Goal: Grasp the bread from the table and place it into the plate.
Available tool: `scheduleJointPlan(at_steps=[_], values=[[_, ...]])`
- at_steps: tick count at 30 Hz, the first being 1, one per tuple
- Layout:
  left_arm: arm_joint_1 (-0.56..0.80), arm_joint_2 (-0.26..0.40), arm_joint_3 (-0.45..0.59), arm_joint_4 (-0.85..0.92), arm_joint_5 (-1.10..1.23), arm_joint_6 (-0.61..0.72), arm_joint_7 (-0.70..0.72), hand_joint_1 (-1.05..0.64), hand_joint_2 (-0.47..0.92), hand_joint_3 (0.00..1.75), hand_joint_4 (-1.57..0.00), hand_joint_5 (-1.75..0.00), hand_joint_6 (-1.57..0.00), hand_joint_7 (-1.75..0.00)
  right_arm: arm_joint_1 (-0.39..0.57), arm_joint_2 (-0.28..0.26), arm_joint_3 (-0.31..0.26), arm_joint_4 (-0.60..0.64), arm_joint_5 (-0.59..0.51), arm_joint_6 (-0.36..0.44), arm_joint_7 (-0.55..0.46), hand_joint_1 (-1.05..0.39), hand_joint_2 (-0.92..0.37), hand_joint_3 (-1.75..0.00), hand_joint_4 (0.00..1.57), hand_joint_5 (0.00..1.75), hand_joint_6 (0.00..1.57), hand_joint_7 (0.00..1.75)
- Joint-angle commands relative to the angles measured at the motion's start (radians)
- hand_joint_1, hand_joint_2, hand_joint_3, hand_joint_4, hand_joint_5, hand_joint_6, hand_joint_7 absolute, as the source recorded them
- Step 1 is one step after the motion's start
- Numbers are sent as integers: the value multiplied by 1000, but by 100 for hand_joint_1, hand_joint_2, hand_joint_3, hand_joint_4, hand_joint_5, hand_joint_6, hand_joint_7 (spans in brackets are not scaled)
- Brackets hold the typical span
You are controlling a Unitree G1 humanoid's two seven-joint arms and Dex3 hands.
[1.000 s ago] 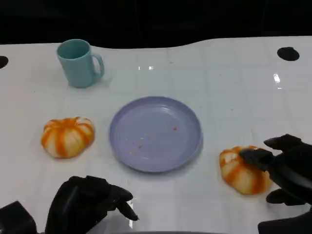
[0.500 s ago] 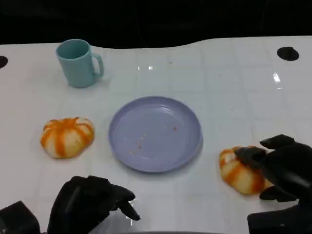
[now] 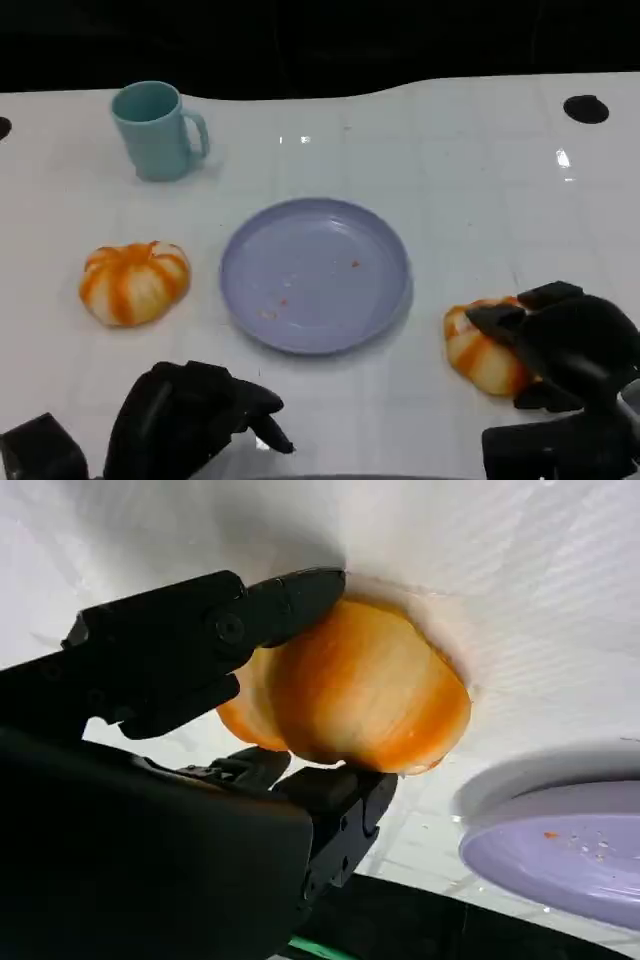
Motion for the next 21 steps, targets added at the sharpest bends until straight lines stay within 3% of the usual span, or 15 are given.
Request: scheduleJointPlan(at_steps=[1, 3, 5, 8, 10, 14, 17, 18, 20, 21], values=[[12, 8, -1, -20, 11, -15, 14, -97, 92, 0, -122, -93, -156, 0, -24, 21, 4, 14, 24, 34, 15, -39, -85, 0, 37, 20, 45, 2], [14, 6, -2, -24, 3, -9, 12, -96, 91, 0, -122, -93, -156, 0, -45, 35, 4, 22, 41, 65, 60, -38, -87, -1, 48, 24, 54, 6], [15, 5, -2, -27, -1, -4, 12, -96, 91, 0, -122, -92, -156, 0, -69, 41, 8, 30, 56, 90, 116, -35, -90, -2, 69, 31, 72, 9], [20, 5, -6, -33, 3, 0, 17, -97, 91, 0, -123, -92, -156, 0, -130, 46, 19, 62, 92, 122, 240, -32, -92, -15, 81, 35, 87, 10], [25, 5, -10, -42, 9, 0, 23, -97, 91, 0, -123, -91, -155, 0, -173, 55, 34, 116, 97, 131, 264, -31, -92, -17, 81, 33, 90, 9], [31, 3, -17, -53, 10, 2, 30, -97, 91, 0, -123, -90, -155, 0, -231, 78, 84, 226, 68, 142, 230, -31, -92, -11, 81, 28, 84, 3], [32, 3, -20, -52, 12, -5, 32, -96, 92, 0, -123, -90, -154, 0, -253, 89, 127, 314, 35, 118, 110, -30, -92, -6, 90, 32, 89, 4], [33, 3, -21, -53, 13, -5, 33, -96, 92, 0, -122, -90, -154, 0, -259, 91, 139, 341, 29, 105, 65, -27, -91, -3, 84, 73, 100, 6], [34, 3, -23, -55, 13, -3, 36, -97, 92, 0, -122, -90, -154, 0, -279, 94, 172, 411, 1, 84, -30, -27, -92, -5, 78, 122, 108, 5], [34, 3, -23, -56, 13, -3, 37, -97, 92, 0, -122, -90, -154, 0, -290, 94, 188, 442, -11, 77, -66, -28, -92, -8, 78, 132, 109, 4]])
